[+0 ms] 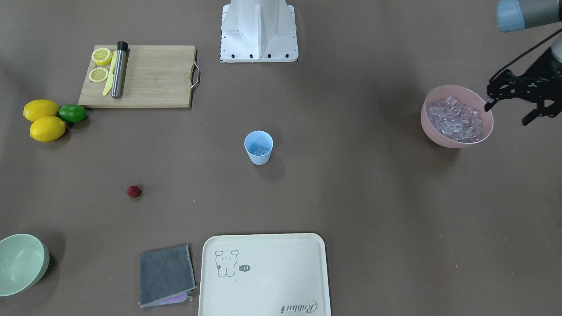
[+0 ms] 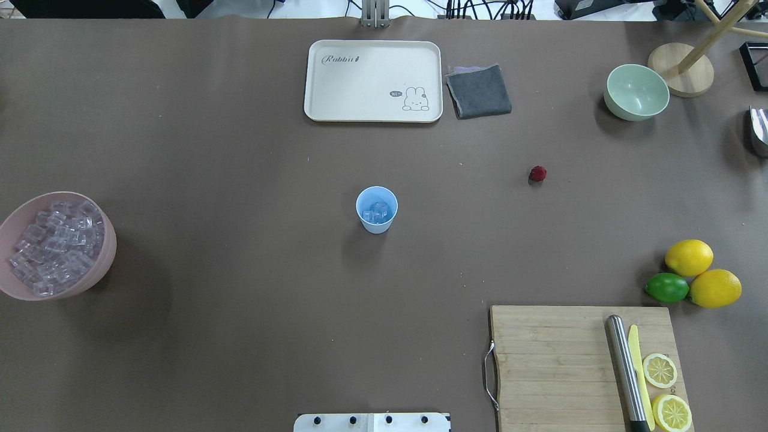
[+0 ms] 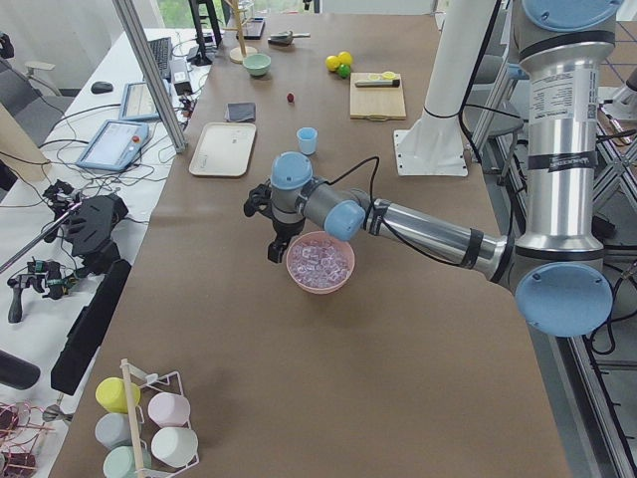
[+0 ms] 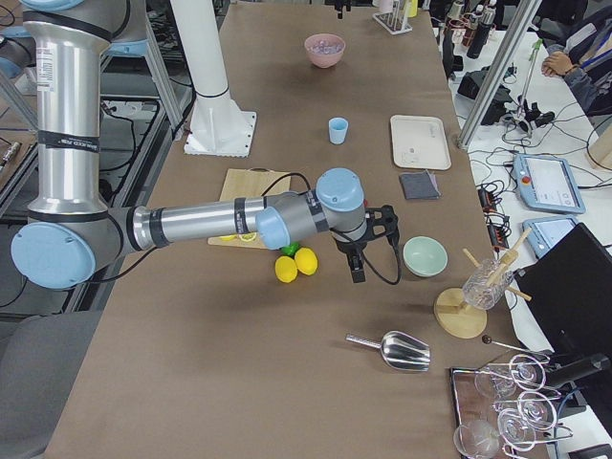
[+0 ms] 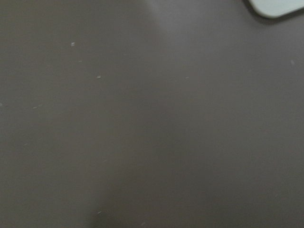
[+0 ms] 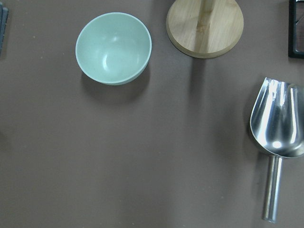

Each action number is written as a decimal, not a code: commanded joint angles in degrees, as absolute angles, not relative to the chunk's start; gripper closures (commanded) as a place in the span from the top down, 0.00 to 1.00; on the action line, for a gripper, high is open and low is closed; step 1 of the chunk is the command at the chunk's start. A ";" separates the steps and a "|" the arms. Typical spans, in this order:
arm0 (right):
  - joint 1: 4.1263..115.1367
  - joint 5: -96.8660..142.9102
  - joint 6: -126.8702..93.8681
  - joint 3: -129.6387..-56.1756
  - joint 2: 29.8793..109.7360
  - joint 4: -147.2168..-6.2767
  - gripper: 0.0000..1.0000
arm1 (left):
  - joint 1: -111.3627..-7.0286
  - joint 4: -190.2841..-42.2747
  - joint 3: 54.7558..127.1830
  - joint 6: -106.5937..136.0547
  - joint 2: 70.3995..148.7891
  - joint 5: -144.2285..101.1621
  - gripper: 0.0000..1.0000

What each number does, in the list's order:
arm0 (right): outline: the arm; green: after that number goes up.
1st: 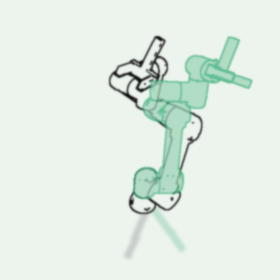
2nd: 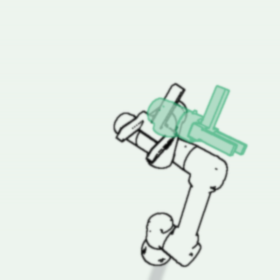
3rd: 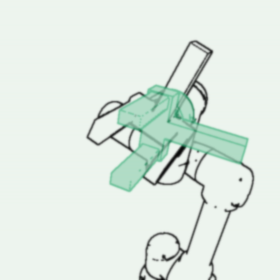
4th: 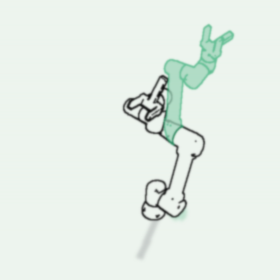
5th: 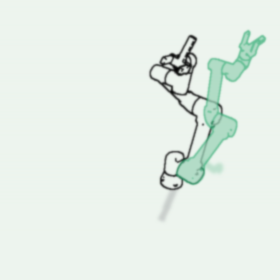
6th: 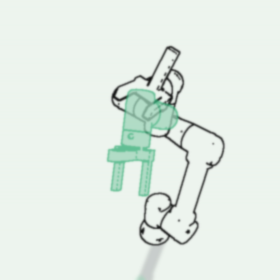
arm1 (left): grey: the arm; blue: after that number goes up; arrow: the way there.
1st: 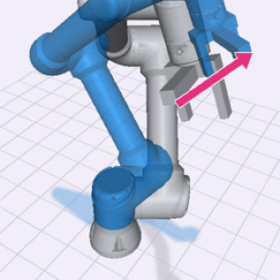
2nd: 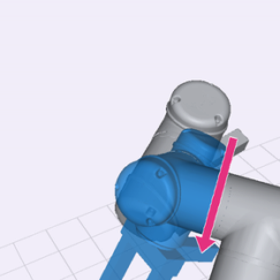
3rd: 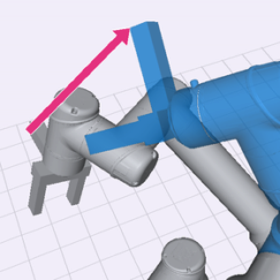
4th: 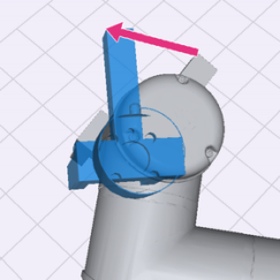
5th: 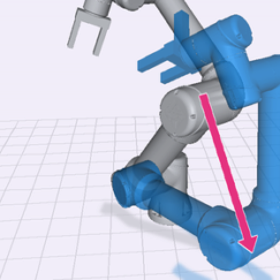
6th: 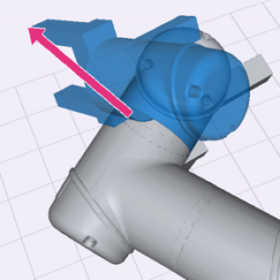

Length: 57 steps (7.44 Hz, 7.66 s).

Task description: Put ice and strawberries in cup

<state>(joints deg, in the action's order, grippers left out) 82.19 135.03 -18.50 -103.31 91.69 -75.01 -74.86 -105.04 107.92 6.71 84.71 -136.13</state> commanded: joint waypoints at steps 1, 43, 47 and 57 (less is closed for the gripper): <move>68.19 125.39 -38.06 -102.92 82.92 -74.88 1.00 | -80.05 -106.17 105.21 -4.06 79.92 -137.38 1.00; 27.76 96.13 -74.98 -93.96 46.23 -85.43 0.96 | -80.24 -107.14 101.96 -6.50 78.66 -137.99 1.00; 38.90 107.18 -63.23 -97.89 52.80 -85.34 0.99 | -80.51 -98.01 101.87 -6.59 78.23 -137.29 1.00; 79.93 121.64 15.40 -100.29 87.25 -85.34 1.00 | -93.69 -73.48 104.50 -32.26 83.15 -131.84 1.00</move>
